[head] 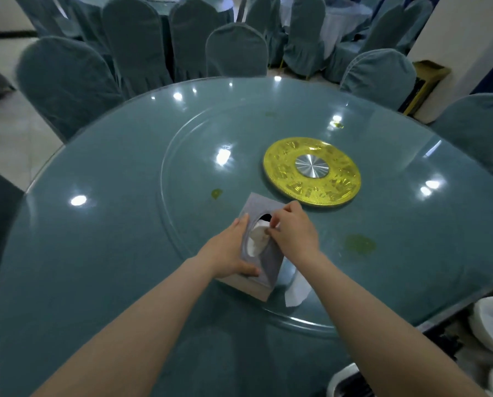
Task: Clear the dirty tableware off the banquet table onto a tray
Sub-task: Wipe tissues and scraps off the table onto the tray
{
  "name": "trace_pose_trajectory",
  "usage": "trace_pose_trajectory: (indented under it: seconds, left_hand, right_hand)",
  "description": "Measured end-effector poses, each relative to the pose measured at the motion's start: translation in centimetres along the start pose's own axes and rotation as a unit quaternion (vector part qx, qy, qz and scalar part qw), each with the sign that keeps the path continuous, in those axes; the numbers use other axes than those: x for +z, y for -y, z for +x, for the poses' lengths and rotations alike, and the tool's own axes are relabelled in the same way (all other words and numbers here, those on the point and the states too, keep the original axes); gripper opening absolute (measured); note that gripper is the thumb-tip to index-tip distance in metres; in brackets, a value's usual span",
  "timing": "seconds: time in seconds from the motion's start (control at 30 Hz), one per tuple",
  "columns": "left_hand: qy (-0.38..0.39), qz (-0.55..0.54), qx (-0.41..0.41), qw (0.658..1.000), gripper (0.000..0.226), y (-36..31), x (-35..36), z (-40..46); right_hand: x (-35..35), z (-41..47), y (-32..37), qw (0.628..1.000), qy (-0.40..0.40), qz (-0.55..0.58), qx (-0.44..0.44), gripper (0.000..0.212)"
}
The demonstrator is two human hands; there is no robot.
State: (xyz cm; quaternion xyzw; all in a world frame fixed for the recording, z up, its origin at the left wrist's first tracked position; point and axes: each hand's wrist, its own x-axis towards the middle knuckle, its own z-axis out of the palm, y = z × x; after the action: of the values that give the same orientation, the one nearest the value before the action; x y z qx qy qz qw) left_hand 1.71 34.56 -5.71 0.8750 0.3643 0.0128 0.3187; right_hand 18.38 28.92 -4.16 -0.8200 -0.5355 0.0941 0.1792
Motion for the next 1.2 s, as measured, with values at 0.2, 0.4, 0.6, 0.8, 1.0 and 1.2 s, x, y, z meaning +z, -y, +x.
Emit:
trace_pose_trajectory:
  seconds: [0.2, 0.4, 0.6, 0.8, 1.0, 1.2]
  left_hand:
    - [0.007, 0.011, -0.002, 1.0, 0.128, 0.3, -0.2, 0.3]
    - [0.012, 0.016, 0.008, 1.0, 0.12, 0.8, -0.4, 0.6]
    - [0.019, 0.024, 0.01, 0.999, 0.118, 1.1, -0.6, 0.7]
    - [0.028, 0.02, 0.008, 0.999, 0.118, 1.0, -1.1, 0.7]
    - [0.038, 0.02, 0.0, 0.999, 0.119, 1.1, -1.3, 0.7]
    - [0.039, 0.019, 0.001, 0.999, 0.119, 1.3, -1.3, 0.8]
  right_hand:
    - [0.4, 1.2, 0.5, 0.999, 0.009, -0.035, -0.009, 0.019]
    - [0.7, 2.6, 1.3, 0.996, 0.04, -0.076, -0.012, 0.023]
    - [0.7, 2.3, 1.0, 0.994, 0.097, -0.026, -0.04, 0.009]
    - [0.6, 1.3, -0.5, 0.999, 0.027, 0.04, -0.018, 0.008]
    - [1.3, 1.3, 1.1, 0.999, 0.009, 0.026, -0.031, 0.024]
    - [1.6, 1.7, 1.8, 0.999, -0.024, -0.032, -0.006, 0.022]
